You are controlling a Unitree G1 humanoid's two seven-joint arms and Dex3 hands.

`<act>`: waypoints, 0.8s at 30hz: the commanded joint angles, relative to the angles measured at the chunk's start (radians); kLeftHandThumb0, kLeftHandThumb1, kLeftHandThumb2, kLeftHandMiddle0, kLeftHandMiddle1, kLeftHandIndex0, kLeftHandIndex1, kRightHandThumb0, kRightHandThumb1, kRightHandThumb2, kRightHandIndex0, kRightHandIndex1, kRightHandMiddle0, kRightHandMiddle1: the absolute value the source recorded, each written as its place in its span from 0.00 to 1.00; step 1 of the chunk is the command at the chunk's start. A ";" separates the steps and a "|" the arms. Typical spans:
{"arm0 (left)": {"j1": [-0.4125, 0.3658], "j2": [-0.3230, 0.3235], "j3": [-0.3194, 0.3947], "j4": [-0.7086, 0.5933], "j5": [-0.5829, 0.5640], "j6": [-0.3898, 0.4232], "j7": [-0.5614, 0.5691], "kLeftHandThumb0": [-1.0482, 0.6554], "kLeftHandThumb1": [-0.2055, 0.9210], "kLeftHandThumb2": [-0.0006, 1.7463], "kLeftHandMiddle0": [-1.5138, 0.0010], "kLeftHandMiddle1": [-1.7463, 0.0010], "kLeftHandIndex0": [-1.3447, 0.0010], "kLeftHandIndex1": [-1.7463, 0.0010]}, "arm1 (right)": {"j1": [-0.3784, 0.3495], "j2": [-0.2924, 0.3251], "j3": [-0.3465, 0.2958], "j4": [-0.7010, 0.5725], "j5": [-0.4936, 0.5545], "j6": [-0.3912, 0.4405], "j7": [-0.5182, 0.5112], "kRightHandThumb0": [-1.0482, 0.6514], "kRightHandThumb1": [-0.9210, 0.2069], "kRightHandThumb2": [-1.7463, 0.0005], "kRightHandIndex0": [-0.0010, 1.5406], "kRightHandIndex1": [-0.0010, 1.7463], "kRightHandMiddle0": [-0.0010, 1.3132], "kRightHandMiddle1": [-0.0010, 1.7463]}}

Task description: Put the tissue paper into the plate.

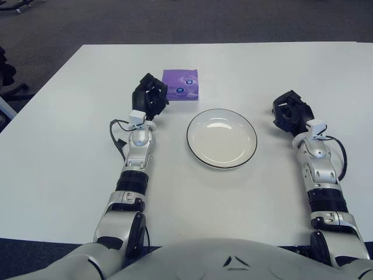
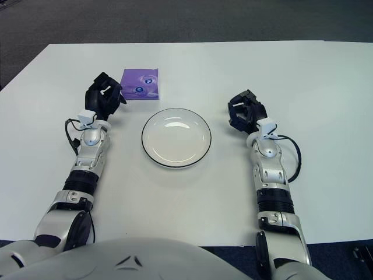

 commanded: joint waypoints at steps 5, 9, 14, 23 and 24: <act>0.134 0.017 -0.023 0.150 0.165 -0.162 0.154 0.47 1.00 0.18 0.40 0.00 0.46 0.00 | 0.116 0.067 0.024 0.103 0.001 0.028 0.026 0.40 0.17 0.56 0.53 1.00 0.24 1.00; 0.071 0.097 -0.060 0.255 0.350 -0.262 0.344 0.47 1.00 0.17 0.41 0.00 0.47 0.00 | 0.115 0.064 0.026 0.103 -0.002 0.036 0.032 0.40 0.17 0.56 0.52 1.00 0.24 1.00; -0.013 0.217 -0.161 0.360 0.592 -0.287 0.605 0.45 1.00 0.17 0.43 0.00 0.47 0.00 | 0.114 0.058 0.028 0.104 -0.005 0.045 0.039 0.40 0.17 0.56 0.52 1.00 0.24 1.00; 0.017 0.281 -0.224 0.072 0.780 0.010 0.586 0.40 1.00 0.17 0.59 0.01 0.65 0.11 | 0.115 0.051 0.031 0.105 -0.012 0.051 0.046 0.40 0.17 0.56 0.52 1.00 0.24 1.00; 0.020 0.280 -0.229 0.053 0.786 0.026 0.586 0.40 1.00 0.16 0.60 0.02 0.65 0.13 | 0.115 0.051 0.031 0.105 -0.013 0.051 0.047 0.40 0.17 0.56 0.52 1.00 0.24 1.00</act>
